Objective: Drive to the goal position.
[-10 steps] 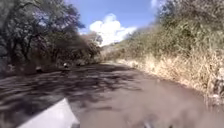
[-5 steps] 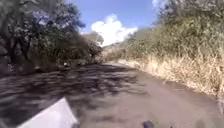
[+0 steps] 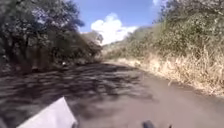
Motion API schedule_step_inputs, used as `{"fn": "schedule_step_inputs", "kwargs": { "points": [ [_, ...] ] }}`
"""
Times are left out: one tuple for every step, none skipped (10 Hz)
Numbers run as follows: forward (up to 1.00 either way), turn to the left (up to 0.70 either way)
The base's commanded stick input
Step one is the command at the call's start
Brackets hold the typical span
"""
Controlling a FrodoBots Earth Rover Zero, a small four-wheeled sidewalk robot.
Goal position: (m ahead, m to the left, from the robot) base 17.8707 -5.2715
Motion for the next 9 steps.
{"fn": "schedule_step_inputs", "kwargs": {
  "points": [
    [0.5,0.0],
    [0.5,0.0],
    [0.5,0.0],
    [0.5,0.0],
    [0.5,0.0],
    [0.5,-0.3],
    [0.5,-0.5],
    [0.5,-0.5],
    [0.5,-0.5]
  ]
}}
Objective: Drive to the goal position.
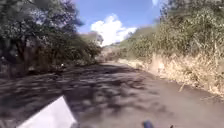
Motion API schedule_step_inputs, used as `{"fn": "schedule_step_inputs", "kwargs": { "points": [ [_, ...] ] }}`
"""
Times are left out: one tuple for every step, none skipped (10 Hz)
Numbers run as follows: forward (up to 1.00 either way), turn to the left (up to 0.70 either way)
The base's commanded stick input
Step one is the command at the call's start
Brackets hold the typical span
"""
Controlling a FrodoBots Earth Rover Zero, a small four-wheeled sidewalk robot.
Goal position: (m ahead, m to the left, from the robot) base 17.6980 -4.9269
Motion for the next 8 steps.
{"fn": "schedule_step_inputs", "kwargs": {
  "points": [
    [0.5,-0.5],
    [0.5,-0.41],
    [0.5,-0.16],
    [0.5,0.0],
    [0.5,0.0],
    [0.5,0.0],
    [0.5,0.0],
    [0.5,0.0]
  ]
}}
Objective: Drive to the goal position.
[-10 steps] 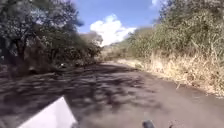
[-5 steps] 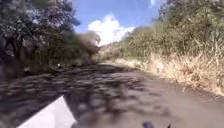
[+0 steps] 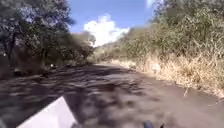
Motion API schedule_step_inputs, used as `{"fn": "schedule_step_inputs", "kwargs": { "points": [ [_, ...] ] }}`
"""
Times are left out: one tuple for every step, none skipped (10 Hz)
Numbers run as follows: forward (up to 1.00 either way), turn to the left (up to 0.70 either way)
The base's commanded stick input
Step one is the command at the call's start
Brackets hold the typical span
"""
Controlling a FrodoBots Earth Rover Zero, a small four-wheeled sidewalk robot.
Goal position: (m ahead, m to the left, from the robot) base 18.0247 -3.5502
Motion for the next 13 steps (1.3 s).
{"fn": "schedule_step_inputs", "kwargs": {
  "points": [
    [0.5,-0.46],
    [0.5,-0.18],
    [0.5,-0.1],
    [0.5,-0.04],
    [0.5,-0.21],
    [0.5,-0.5],
    [0.5,-0.26],
    [0.5,0.0],
    [0.5,-0.09],
    [0.5,-0.5],
    [0.5,-0.43],
    [0.5,-0.02],
    [0.5,0.0]
  ]
}}
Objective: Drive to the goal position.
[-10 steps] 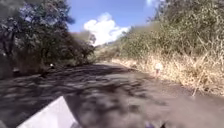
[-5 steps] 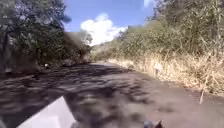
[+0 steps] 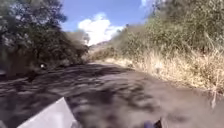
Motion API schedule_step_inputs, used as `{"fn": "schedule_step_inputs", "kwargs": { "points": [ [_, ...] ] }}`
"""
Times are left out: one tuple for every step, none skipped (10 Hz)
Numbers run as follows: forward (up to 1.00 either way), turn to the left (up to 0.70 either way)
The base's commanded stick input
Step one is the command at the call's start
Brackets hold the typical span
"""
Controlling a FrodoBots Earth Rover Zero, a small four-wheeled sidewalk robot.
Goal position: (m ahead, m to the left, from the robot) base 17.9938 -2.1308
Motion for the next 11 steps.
{"fn": "schedule_step_inputs", "kwargs": {
  "points": [
    [0.5,0.0],
    [0.5,0.0],
    [0.5,0.0],
    [0.5,0.0],
    [0.5,0.0],
    [0.5,0.0],
    [0.5,0.0],
    [0.5,0.0],
    [0.5,0.0],
    [0.5,0.0],
    [0.5,0.0]
  ]
}}
